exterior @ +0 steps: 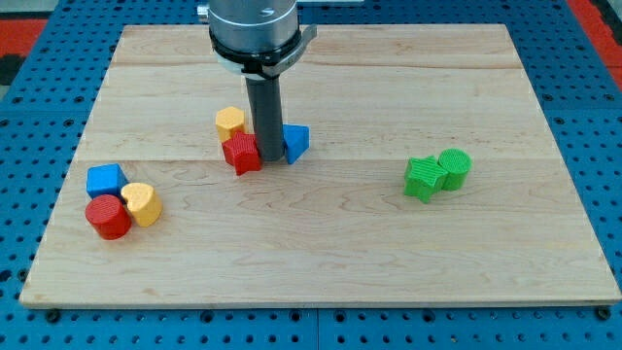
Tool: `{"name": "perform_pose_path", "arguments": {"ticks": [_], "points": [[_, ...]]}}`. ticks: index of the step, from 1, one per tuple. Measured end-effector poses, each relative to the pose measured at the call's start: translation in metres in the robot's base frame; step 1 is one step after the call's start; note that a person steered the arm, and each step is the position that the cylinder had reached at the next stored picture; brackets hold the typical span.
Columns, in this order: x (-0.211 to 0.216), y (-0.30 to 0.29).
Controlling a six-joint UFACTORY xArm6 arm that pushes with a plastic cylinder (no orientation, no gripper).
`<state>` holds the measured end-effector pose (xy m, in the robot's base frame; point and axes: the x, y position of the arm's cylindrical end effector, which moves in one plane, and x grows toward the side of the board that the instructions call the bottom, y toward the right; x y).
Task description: Point at the red circle
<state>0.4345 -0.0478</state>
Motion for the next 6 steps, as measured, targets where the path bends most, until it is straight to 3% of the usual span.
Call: {"name": "perform_pose_path", "arguments": {"ticks": [1, 2, 3, 4, 5, 6], "points": [[0.009, 0.029], [-0.033, 0.054], [0.01, 0.054], [0.126, 0.047], [0.171, -0.066], [0.133, -0.202]]}}
